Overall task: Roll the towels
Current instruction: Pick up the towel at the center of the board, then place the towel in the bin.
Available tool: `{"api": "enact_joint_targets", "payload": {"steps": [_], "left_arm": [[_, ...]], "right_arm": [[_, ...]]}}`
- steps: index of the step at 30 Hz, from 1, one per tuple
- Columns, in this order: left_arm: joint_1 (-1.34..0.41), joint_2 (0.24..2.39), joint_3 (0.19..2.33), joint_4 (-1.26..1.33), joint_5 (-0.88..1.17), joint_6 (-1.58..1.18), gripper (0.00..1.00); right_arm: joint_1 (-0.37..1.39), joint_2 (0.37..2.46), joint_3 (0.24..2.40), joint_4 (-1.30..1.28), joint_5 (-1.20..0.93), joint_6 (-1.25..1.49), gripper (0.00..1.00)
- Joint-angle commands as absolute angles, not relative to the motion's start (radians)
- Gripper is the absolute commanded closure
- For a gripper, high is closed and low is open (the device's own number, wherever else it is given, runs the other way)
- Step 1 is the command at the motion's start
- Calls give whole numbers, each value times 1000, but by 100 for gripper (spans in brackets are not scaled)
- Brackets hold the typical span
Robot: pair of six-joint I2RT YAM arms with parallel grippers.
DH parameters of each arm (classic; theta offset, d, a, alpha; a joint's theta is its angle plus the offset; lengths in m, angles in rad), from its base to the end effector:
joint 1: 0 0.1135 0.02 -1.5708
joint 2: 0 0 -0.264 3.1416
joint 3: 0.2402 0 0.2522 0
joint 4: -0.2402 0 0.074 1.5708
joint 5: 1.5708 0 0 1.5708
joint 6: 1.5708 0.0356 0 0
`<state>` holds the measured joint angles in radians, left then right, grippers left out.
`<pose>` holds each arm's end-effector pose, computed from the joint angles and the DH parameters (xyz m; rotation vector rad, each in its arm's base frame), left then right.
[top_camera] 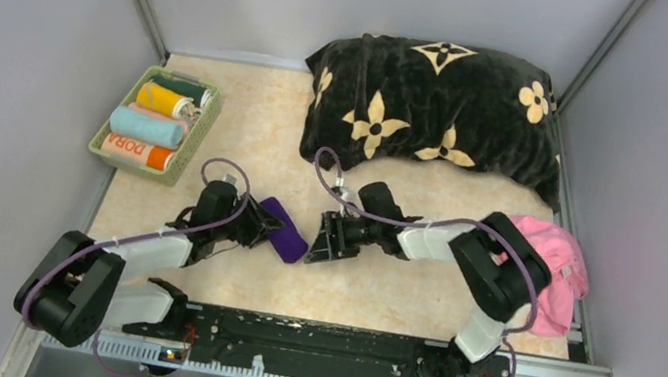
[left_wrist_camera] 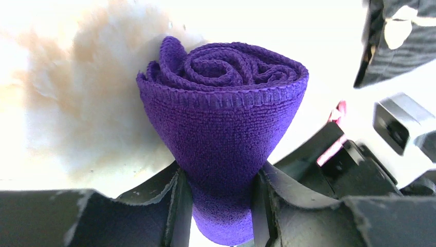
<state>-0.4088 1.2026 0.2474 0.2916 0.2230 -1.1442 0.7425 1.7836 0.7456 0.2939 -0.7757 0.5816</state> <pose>0.1814 -0.0871 0.1275 -0.7541 2.3287 -1.0302 0.2226 0.2381 0.1237 -0.6565 2.4904 1.5004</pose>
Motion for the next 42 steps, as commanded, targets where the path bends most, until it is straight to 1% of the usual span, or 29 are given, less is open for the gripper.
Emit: {"api": "enact_joint_targets", "payload": {"steps": [1, 4, 7, 11, 16, 20, 23, 28, 33, 36, 42], "left_arm": [[-369, 1164, 327, 156, 123, -1094, 58], [-315, 1143, 412, 89, 127, -1061, 58], [-237, 1123, 492, 9, 144, -1031, 58], [-102, 1122, 617, -77, 175, -972, 57], [77, 1159, 803, -158, 218, -887, 57], [208, 1236, 952, -205, 239, -831, 57], [309, 1308, 1033, -191, 288, -822, 56], [427, 1440, 1166, -163, 360, -823, 56], [504, 1539, 1202, -68, 460, -863, 55], [518, 1593, 1229, -33, 513, -896, 55], [523, 1654, 1261, -11, 504, -905, 54]], "right_arm": [[703, 1568, 729, 111, -585, 402, 35], [693, 1467, 704, 72, -473, 341, 31], [693, 1389, 669, 89, -397, 331, 30], [692, 1346, 622, 137, -331, 326, 26], [693, 1317, 565, 185, -280, 323, 24], [692, 1276, 525, 205, -210, 323, 23], [694, 1254, 510, 215, -179, 321, 22], [694, 1249, 494, 229, -165, 321, 22], [693, 1252, 491, 234, -160, 318, 22], [693, 1259, 492, 239, -160, 317, 22], [694, 1268, 488, 247, -160, 315, 22]]}}
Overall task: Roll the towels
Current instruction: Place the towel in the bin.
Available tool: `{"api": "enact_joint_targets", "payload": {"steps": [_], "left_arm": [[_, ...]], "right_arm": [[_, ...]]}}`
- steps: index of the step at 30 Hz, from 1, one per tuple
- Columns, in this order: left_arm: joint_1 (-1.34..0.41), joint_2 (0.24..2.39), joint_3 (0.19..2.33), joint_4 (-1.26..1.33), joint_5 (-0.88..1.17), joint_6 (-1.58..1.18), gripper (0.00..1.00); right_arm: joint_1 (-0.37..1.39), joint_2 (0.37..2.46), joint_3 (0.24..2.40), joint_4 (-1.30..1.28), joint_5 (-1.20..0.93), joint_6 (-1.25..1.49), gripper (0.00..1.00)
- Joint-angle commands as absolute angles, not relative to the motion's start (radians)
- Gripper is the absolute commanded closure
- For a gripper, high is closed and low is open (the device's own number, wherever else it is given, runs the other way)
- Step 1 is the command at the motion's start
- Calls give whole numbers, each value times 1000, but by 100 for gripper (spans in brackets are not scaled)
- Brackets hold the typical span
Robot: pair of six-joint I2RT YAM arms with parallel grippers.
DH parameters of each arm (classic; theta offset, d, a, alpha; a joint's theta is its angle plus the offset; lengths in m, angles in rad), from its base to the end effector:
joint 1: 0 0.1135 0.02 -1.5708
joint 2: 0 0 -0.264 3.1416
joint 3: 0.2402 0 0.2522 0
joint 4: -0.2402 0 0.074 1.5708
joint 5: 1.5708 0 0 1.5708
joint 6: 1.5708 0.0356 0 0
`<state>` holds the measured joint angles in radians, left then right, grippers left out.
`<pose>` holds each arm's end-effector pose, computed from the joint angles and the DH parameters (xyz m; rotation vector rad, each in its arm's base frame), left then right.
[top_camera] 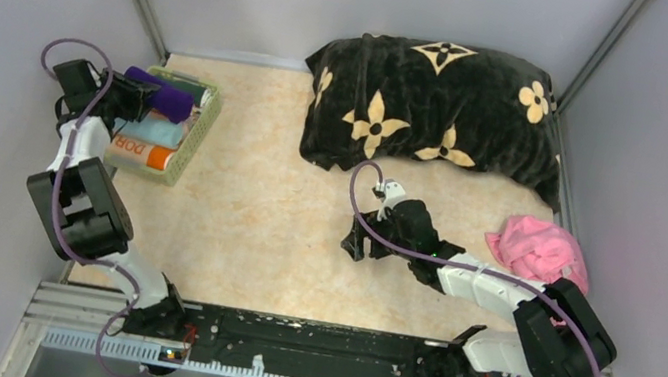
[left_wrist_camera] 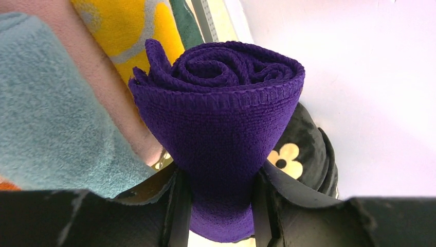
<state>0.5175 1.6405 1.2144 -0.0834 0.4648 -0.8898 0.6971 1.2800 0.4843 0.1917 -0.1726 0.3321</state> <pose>0.3369 0.1734 0.2786 -1.1243 1.7710 -0.7089 0.1865 0.1641 0.1715 -0.5129 2.2117 0.7568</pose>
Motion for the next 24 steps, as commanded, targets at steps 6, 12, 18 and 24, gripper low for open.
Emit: {"api": "enact_joint_targets", "payload": {"steps": [6, 12, 18, 24], "left_arm": [[531, 1711, 1261, 28, 530, -935, 53], [548, 1752, 1237, -34, 461, -870, 53], [551, 1774, 1244, -151, 356, -794, 50], [551, 1797, 1307, -266, 226, -722, 46]], "right_arm": [[693, 1276, 488, 252, -160, 313, 22], [693, 1277, 489, 249, -151, 310, 22], [698, 1280, 488, 248, -137, 308, 22], [701, 1281, 490, 249, -132, 308, 22]]}}
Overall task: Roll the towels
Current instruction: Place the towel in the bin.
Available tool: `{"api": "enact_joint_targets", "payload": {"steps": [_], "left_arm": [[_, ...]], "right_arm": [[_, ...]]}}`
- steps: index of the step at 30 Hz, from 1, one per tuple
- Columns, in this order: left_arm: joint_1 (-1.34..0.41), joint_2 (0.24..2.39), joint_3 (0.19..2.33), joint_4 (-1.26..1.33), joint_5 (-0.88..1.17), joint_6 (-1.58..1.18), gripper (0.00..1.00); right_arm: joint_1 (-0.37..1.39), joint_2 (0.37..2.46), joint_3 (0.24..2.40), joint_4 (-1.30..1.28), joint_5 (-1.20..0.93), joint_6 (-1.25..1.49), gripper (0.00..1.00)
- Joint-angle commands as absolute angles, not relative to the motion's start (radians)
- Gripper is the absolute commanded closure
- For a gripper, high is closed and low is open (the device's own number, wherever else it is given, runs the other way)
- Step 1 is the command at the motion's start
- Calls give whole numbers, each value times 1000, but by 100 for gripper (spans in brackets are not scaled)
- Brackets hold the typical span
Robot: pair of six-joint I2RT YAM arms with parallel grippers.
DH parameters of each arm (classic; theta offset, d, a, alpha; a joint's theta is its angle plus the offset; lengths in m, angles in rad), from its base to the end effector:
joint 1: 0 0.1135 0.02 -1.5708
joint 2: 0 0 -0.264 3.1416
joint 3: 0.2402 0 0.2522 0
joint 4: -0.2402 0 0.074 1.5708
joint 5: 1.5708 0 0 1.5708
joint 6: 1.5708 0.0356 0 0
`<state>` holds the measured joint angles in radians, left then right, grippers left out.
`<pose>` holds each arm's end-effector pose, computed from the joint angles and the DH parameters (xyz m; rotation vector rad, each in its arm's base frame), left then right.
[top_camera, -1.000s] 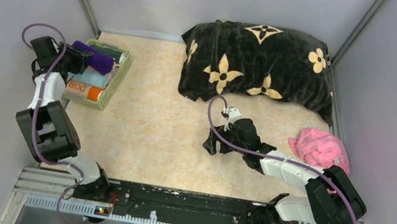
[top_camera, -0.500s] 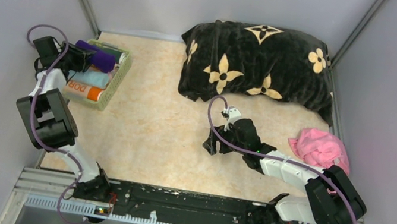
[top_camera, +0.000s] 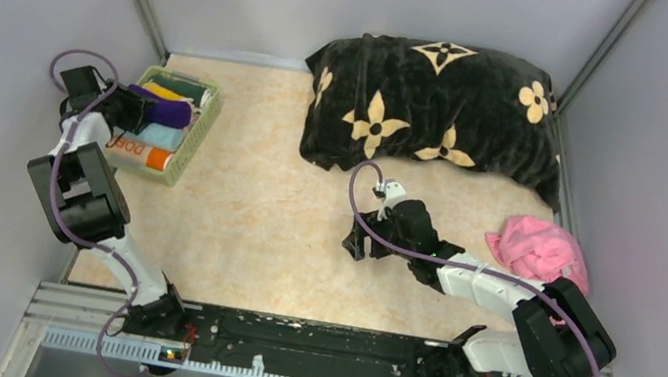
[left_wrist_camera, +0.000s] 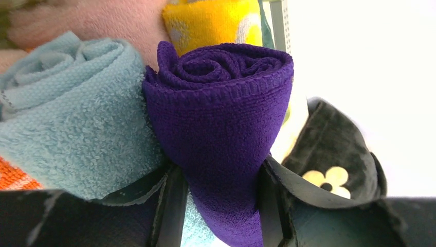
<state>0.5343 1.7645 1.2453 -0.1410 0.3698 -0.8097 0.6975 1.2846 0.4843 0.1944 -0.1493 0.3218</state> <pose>0.3490 0.1916 0.2374 -1.2272 1.8703 -0.5624 0.1874 0.1639 0.1706 -0.5101 2.2083 0.7265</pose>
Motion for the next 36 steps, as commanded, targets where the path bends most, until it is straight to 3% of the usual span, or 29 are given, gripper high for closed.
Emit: {"api": "enact_joint_targets", "payload": {"steps": [1, 12, 31, 36], "left_arm": [[551, 1812, 1322, -285, 211, -710, 46], [549, 1895, 1396, -363, 204, -634, 37], [551, 1741, 1475, -428, 161, -663, 16], [551, 1725, 1474, -433, 163, -664, 14]], "right_arm": [[701, 1280, 490, 247, -131, 307, 22], [702, 1328, 520, 218, -143, 308, 22], [701, 1316, 517, 222, -155, 308, 22], [701, 1323, 518, 222, -158, 308, 22]]}}
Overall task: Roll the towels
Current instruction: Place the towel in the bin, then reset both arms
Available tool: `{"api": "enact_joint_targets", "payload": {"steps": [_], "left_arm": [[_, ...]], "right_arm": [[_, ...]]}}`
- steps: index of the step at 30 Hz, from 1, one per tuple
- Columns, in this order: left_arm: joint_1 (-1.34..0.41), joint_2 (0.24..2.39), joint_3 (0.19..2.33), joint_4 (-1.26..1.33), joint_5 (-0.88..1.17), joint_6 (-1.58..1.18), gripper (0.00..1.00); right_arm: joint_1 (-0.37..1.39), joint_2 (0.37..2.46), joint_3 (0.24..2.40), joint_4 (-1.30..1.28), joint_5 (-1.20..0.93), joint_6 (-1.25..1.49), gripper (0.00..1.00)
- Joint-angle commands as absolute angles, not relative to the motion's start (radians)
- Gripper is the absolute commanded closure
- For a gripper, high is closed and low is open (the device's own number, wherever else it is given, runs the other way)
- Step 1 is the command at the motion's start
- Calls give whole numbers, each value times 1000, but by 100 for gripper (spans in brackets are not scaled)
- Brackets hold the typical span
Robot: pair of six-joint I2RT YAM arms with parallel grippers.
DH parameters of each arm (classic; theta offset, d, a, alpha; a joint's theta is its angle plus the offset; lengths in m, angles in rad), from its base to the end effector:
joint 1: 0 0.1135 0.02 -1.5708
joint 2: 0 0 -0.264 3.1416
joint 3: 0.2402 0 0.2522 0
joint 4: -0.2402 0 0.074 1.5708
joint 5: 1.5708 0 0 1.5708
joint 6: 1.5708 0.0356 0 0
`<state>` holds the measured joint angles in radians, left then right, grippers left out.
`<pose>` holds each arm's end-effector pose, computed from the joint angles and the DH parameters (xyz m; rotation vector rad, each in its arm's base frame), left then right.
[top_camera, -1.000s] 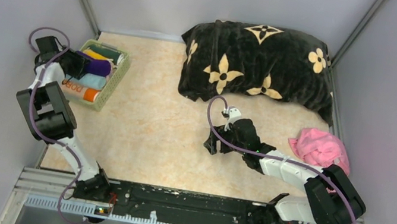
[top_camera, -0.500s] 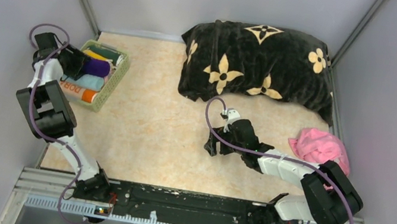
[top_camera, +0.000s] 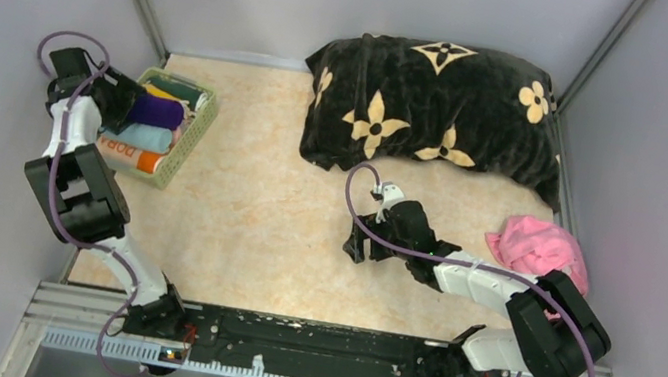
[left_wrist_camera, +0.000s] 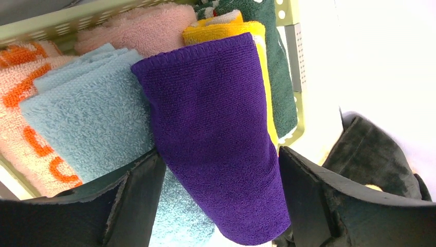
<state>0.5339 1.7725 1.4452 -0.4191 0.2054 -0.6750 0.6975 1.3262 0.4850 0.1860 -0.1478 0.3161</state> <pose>0.3515 0.1994 0.2763 -1.2300 1.9645 -0.3094 0.1888 0.1650 0.1605 -0.5214 2.2557 0.7031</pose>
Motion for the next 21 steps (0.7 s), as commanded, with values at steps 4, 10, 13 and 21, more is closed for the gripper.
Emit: {"api": "enact_joint_targets", "payload": {"steps": [4, 10, 13, 21], "left_arm": [[551, 1676, 1462, -443, 158, -655, 14], [551, 1531, 1389, -468, 164, -612, 12], [546, 1413, 1297, -451, 206, -583, 12], [466, 1075, 1038, -408, 307, -457, 8]], "right_arm": [[701, 1327, 522, 219, -155, 308, 22], [701, 1290, 527, 201, -116, 314, 22], [702, 1248, 555, 147, -71, 317, 22], [688, 1106, 648, -41, 169, 351, 16]]}}
